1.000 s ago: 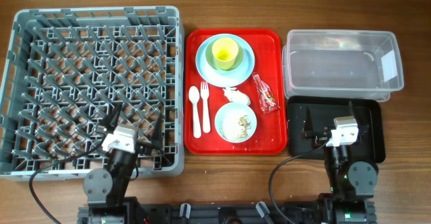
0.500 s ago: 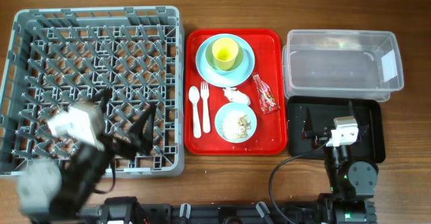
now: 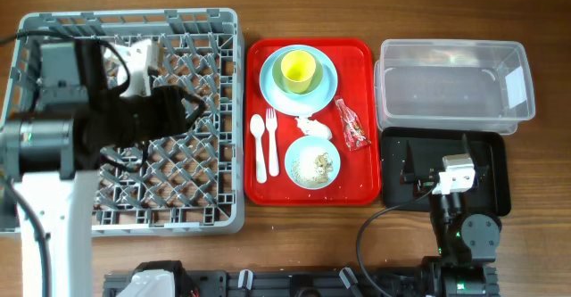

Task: Sort waste into correct bins and load items into the dishwasher rack
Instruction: 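Move the left gripper over the white fork on the red tray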

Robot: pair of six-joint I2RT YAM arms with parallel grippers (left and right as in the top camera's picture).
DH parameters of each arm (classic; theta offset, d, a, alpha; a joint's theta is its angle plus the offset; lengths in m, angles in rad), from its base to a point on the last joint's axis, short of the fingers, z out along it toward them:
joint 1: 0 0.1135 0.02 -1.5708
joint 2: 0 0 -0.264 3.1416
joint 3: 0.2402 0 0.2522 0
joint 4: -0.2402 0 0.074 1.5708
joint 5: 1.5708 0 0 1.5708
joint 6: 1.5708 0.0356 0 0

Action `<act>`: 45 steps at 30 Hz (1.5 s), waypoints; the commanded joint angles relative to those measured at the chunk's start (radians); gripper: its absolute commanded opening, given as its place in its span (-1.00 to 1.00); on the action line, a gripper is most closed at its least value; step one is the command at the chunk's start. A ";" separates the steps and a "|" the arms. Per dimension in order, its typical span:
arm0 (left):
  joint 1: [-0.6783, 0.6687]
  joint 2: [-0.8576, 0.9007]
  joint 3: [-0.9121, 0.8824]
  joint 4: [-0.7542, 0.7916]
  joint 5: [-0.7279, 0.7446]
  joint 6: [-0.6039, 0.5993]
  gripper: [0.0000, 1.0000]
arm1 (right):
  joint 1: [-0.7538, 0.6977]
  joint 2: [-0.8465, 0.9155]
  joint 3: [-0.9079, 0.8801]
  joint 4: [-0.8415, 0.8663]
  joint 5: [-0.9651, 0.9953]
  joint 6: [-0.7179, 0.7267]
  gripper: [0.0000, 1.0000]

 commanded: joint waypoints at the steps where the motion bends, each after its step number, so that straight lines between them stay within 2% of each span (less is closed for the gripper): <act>1: -0.004 0.051 0.013 -0.082 0.026 -0.021 -0.32 | 0.004 -0.005 -0.001 0.002 0.013 -0.003 1.00; 6: -0.031 0.058 -0.037 -0.126 0.022 -0.022 -0.45 | 0.004 -0.005 -0.001 0.002 0.013 -0.003 0.99; 9: -0.110 0.058 -0.100 -0.089 0.022 -0.040 -0.59 | 0.004 -0.005 -0.001 0.002 0.013 -0.003 1.00; 13: -0.267 0.058 -0.208 0.068 0.022 -0.159 -0.59 | 0.004 -0.005 -0.001 0.002 0.013 -0.003 0.99; 15: -0.330 0.063 -0.225 0.130 0.023 -0.160 -0.47 | 0.004 -0.005 -0.001 0.002 0.013 -0.003 0.99; 16: -0.353 0.065 -0.225 0.146 0.023 -0.161 -0.53 | 0.004 -0.005 -0.001 0.002 0.013 -0.003 1.00; 17: -0.367 0.065 -0.225 0.164 0.023 -0.161 -0.80 | 0.004 -0.005 -0.001 0.002 0.013 -0.003 1.00; 18: -0.375 0.064 -0.225 0.188 0.023 -0.161 -0.92 | 0.004 -0.005 -0.001 0.002 0.013 -0.003 1.00; 21: -0.397 0.066 -0.227 0.224 0.023 -0.160 -0.92 | 0.004 -0.005 -0.001 0.002 0.013 -0.003 0.99; 25: -0.500 0.069 -0.281 0.262 0.012 -0.189 -0.88 | 0.004 -0.005 -0.001 0.002 0.013 -0.004 1.00; 27: -0.554 0.069 -0.322 0.304 -0.055 -0.291 -0.88 | 0.004 -0.005 -0.001 0.002 0.013 -0.004 1.00; 31: -0.678 0.085 -0.414 0.391 -0.329 -0.559 -0.89 | 0.004 -0.005 -0.001 0.002 0.013 -0.003 0.99; 34: -0.747 0.119 -0.433 0.414 -0.446 -0.643 -0.91 | 0.004 -0.005 -0.001 0.002 0.013 -0.003 1.00; 40: -0.819 0.203 -0.433 0.421 -0.484 -0.657 -0.91 | 0.004 -0.005 -0.002 0.002 0.013 -0.003 1.00; 43: -0.836 0.237 -0.433 0.420 -0.484 -0.657 -0.77 | 0.004 -0.005 -0.001 0.002 0.013 -0.003 1.00; 45: -0.842 0.251 -0.433 0.414 -0.484 -0.657 -0.75 | 0.004 -0.005 -0.001 0.002 0.013 -0.003 1.00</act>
